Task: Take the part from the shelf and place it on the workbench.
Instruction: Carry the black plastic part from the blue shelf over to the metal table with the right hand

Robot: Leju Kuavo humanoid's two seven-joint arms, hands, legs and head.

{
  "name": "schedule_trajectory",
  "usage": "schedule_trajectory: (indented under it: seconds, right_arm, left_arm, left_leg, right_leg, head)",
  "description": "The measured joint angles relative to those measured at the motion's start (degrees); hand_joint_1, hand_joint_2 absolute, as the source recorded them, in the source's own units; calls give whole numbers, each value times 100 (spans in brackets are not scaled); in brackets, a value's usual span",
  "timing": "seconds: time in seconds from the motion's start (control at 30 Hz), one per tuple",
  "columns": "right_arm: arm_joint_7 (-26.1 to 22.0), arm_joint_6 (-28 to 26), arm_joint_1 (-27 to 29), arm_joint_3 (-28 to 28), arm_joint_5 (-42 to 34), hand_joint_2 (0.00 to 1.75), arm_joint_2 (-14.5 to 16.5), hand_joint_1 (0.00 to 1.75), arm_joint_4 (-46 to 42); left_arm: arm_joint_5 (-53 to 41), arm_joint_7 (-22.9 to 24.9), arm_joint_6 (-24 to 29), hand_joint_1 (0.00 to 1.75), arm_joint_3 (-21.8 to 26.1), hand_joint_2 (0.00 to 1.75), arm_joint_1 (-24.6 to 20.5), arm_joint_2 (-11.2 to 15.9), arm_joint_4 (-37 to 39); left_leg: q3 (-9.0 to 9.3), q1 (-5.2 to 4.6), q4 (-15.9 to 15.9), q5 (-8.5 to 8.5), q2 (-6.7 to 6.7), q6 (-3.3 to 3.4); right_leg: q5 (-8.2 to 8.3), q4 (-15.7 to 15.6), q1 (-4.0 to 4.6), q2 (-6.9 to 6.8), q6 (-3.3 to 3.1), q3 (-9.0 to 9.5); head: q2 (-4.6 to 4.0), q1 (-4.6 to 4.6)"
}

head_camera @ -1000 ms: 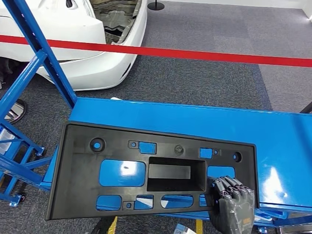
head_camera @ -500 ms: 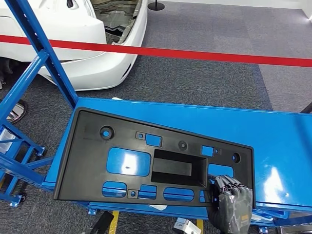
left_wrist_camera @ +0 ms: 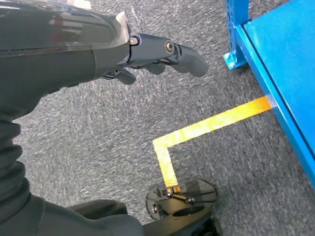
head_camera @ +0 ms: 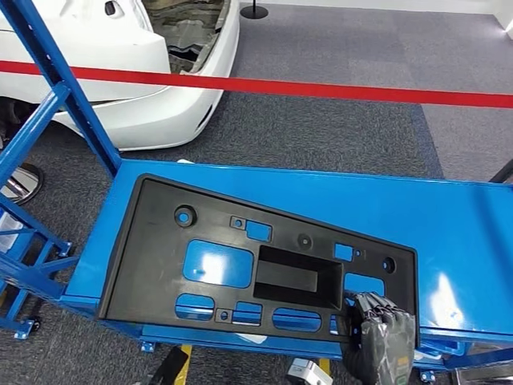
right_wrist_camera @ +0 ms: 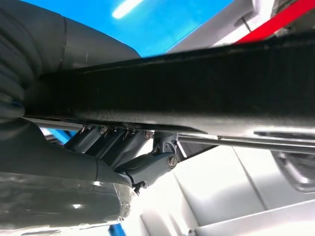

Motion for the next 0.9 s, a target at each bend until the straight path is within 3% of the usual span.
schedule_trajectory:
  seconds: [0.07,0.1,0.17,0.23,0.27,0.3,0.4,0.43,0.53,0.57,0.6,0.67,0.7,0.73,0.77,0.8,0.87,0.9]
  right_arm:
    - [0,-4,-5,-2,-8,175,7,175,0]
    - [0,-5,-4,-2,-13,175,11,175,1]
    - [0,-8,-5,-2,-20,175,19,175,8]
    - [1,-8,-3,-2,-31,175,22,175,21]
    - [1,-8,-3,-2,-37,175,22,175,25]
    - [1,-8,-3,-2,-45,175,23,175,28]
    - [6,-8,-4,-2,-72,175,28,175,28]
    - [8,-8,-5,-2,-77,175,30,175,28]
    - [8,-8,-1,-1,-89,175,29,175,29]
    - [8,-8,0,1,-94,175,29,175,30]
    - [8,-8,0,3,-97,175,29,175,32]
    - [8,-9,-2,8,-102,175,30,175,47]
    - [9,-10,-2,10,-106,175,30,175,58]
    - [9,-11,-1,11,-110,175,30,175,68]
    - [10,-13,-1,13,-113,175,30,175,75]
    - [10,-14,-1,13,-115,175,30,175,78]
    - [10,-19,-5,15,-117,175,30,175,78]
    - [10,-22,-7,16,-119,175,30,175,77]
  left_arm:
    - [-5,1,0,0,-1,175,-2,-1,0]
    - [-6,1,-1,0,-2,175,-2,-1,0]
    - [-6,2,-5,0,-1,175,0,-1,0]
    - [-6,4,-10,0,0,175,5,-1,0]
    - [-6,4,-11,0,-1,175,5,-1,0]
    - [-6,5,-13,0,-1,175,3,-1,0]
    - [-6,4,-13,0,-1,175,-16,-1,0]
    - [-6,4,-13,0,-1,175,-21,-1,0]
    - [-6,3,-14,0,0,175,-10,-2,1]
    - [-6,3,-14,0,0,175,-10,-2,1]
    - [-6,2,-15,0,0,175,-16,-3,2]
    - [-7,1,-17,0,0,175,-28,-3,2]
    - [-8,1,-18,0,0,175,-29,-3,2]
    - [-8,1,-18,0,0,175,-28,-3,2]
    - [-9,1,-17,0,0,175,-28,-3,2]
    - [-11,1,-17,0,0,175,-28,-3,2]
    - [-15,1,-19,0,0,175,-28,-9,2]
    - [-16,2,-20,0,0,175,-28,-14,2]
  left_leg:
    - [-68,8,135,-155,-2,-45]
    - [-149,9,344,-335,-3,-57]
    - [-404,10,1051,-786,-3,-61]
    - [-541,5,1565,-989,-3,-51]
    - [-472,1,1530,-928,-3,-37]
    - [-298,-5,1270,-776,-3,-17]
    - [359,-28,117,-359,-7,33]
    - [445,-39,-70,-321,-11,40]
    - [389,-67,-118,-249,-4,94]
    - [348,-65,-120,-198,8,136]
    - [292,-58,-128,-140,21,178]
    - [158,-65,-126,-32,40,243]
    - [89,-77,-121,18,45,256]
    - [21,-89,-116,66,49,262]
    - [-44,-104,-110,113,52,265]
    - [-101,-120,-106,156,52,265]
    - [-177,-145,-103,229,48,259]
    - [-200,-151,-100,266,46,244]
  right_leg:
    - [25,-40,-12,-15,-116,-34]
    - [52,-58,-16,-25,-176,-61]
    - [104,-58,11,-44,-257,-137]
    - [167,-54,46,-55,-284,-221]
    - [199,-50,57,-54,-282,-260]
    - [229,-46,63,-52,-272,-294]
    - [317,-19,82,-44,-198,-374]
    - [355,-13,87,-45,-160,-394]
    - [432,-11,67,-38,-46,-431]
    - [336,54,56,-34,-14,-462]
    - [136,228,47,-30,16,-523]
    - [-435,865,35,-30,61,-689]
    - [-645,1230,32,-30,76,-755]
    - [-724,1480,32,-30,81,-762]
    - [-678,1554,33,-31,76,-682]
    - [-542,1405,40,-30,54,-497]
    - [-271,603,81,-24,-57,99]
    - [-220,158,107,-26,-121,378]
  head:
    - [0,-7]
    - [0,-12]
    - [0,-18]
    - [0,-18]
    - [1,-18]
    - [1,-18]
    - [1,-16]
    - [2,-14]
    - [0,-10]
    - [0,-4]
    - [0,0]
    - [0,10]
    - [0,9]
    - [0,9]
    - [0,9]
    - [0,9]
    - [0,8]
    - [0,5]
